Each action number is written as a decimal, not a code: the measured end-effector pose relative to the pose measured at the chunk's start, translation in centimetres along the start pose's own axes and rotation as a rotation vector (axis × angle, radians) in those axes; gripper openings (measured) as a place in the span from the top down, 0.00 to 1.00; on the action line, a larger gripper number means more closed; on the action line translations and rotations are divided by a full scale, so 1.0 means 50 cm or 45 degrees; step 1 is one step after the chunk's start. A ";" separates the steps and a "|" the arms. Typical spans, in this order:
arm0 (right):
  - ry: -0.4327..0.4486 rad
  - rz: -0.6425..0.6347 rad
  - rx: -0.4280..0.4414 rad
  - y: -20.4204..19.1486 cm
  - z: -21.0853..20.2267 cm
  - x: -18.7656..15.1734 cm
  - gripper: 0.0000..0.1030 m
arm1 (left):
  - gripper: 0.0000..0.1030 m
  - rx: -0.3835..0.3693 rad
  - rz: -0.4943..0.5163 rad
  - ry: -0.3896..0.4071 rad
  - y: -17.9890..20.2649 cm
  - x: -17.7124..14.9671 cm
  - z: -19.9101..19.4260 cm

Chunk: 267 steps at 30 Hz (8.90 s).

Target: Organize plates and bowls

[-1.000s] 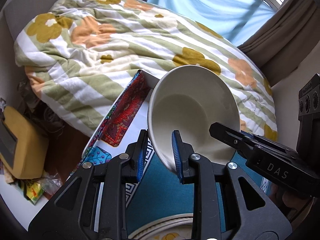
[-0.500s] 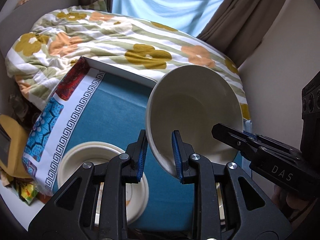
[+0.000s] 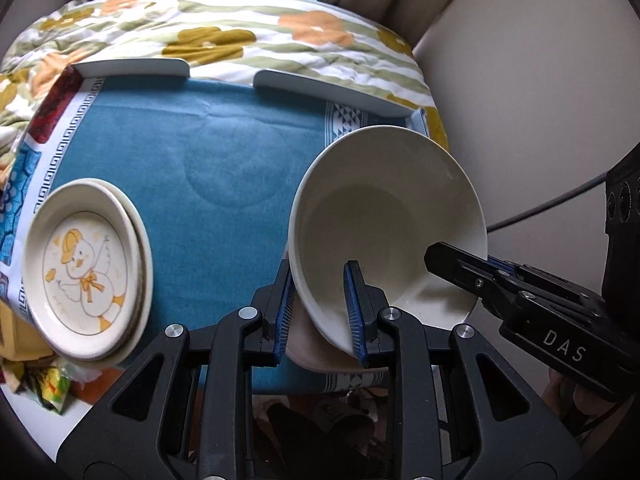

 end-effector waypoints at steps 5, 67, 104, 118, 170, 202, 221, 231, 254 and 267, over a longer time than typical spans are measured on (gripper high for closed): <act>-0.038 0.095 -0.034 0.055 0.009 -0.045 0.84 | 0.79 -0.007 0.068 -0.092 0.030 -0.039 0.047; -0.082 0.058 -0.161 0.099 0.022 -0.088 0.84 | 0.75 0.248 0.463 -0.145 0.063 -0.032 0.090; -0.572 -0.184 -0.249 0.147 0.113 -0.165 0.50 | 0.27 0.029 0.668 -0.608 -0.040 -0.106 0.214; -0.472 -0.148 -0.111 0.130 0.157 -0.199 0.83 | 0.86 -0.124 0.715 -0.564 -0.001 -0.125 0.261; -0.312 -0.697 0.072 -0.272 0.181 -0.106 0.83 | 0.86 0.185 0.589 -0.204 -0.298 -0.024 -0.077; -0.295 -0.452 -0.046 -0.407 0.330 -0.164 0.83 | 0.86 0.125 0.629 -0.300 -0.526 -0.045 -0.001; -0.318 -0.376 -0.128 -0.405 0.330 -0.165 0.82 | 0.57 0.057 0.605 -0.390 -0.505 -0.053 -0.022; -0.296 -0.312 -0.145 -0.406 0.305 -0.166 0.57 | 0.18 0.053 0.607 -0.341 -0.494 -0.040 -0.057; 0.337 -0.289 -0.240 -0.460 -0.117 -0.086 0.11 | 0.13 0.164 0.394 0.328 -0.375 0.028 -0.448; 0.803 -0.258 -0.435 -0.487 -0.357 -0.135 0.01 | 0.00 0.236 0.357 0.922 -0.296 -0.027 -0.714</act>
Point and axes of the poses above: each gripper's, at about its wrist camera, not at the fingertips, and z roughly the way its jaws point, y to its right, x to its top, the point moved 5 cm from there along z, roughly the way its jaws point, and after that the axes turned 9 degrees about y, right-handed, at the moved point
